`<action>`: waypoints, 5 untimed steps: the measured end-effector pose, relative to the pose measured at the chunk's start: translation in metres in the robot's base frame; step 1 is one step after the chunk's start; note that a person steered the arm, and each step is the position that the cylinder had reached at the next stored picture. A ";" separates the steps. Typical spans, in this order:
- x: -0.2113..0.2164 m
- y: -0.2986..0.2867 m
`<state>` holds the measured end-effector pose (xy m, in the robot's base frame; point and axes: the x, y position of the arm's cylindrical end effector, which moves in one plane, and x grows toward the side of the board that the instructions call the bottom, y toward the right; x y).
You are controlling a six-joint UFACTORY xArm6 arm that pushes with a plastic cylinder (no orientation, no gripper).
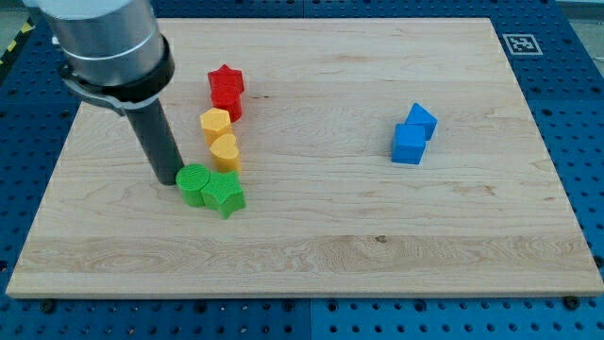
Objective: Push the yellow heart a bit right
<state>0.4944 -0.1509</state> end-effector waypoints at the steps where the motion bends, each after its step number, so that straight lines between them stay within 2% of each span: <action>1: 0.012 0.009; 5: 0.041 0.020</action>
